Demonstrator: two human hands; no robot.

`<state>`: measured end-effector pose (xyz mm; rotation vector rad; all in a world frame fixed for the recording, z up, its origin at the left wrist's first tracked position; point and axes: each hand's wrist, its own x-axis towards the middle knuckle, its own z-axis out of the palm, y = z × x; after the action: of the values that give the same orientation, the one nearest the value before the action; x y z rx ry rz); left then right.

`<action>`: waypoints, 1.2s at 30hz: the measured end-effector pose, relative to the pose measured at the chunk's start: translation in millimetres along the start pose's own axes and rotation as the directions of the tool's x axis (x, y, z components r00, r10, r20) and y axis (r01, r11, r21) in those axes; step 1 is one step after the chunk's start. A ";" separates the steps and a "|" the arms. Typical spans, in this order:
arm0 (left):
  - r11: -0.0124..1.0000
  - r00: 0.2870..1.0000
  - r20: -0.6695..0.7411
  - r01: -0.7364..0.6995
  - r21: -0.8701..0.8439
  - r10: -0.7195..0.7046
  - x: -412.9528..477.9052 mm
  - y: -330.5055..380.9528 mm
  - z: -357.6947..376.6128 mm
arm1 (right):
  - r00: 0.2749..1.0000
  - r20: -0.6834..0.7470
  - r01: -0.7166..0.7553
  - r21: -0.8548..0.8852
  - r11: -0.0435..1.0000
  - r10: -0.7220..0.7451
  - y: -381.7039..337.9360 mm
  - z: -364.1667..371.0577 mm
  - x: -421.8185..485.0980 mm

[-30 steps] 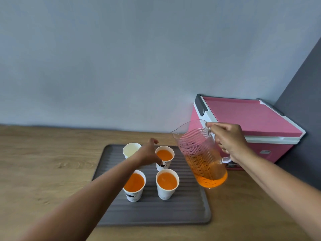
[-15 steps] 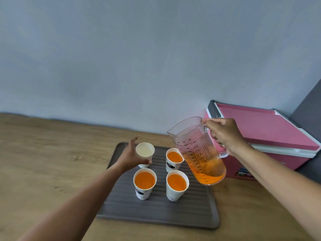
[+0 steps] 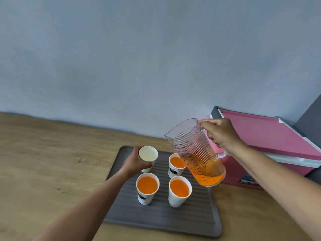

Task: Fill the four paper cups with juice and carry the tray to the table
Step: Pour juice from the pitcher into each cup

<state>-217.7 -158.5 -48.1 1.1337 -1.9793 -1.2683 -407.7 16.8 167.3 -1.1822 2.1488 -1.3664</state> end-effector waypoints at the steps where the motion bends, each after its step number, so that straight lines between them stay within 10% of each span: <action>1: 1.000 1.000 -0.004 -0.017 -0.016 0.017 -0.6 3.2 -2.6 | 1.000 0.004 -0.001 -0.008 1.000 0.001 -1.4 -0.1 1.3; 9: 0.963 0.990 0.021 -0.133 -0.233 0.142 -10.8 43.7 -32.8 | 0.994 0.088 0.068 -0.107 0.992 -0.059 -23.5 -2.6 12.1; 36: 0.964 0.976 0.010 -0.213 -0.161 0.218 -48.3 69.1 -22.4 | 0.953 0.266 0.262 -0.470 0.843 -0.148 -45.4 18.9 34.3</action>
<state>-201.0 -112.9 24.4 0.8044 -1.9229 -1.3056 -394.9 -30.1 202.4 -1.7112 2.3325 -0.6997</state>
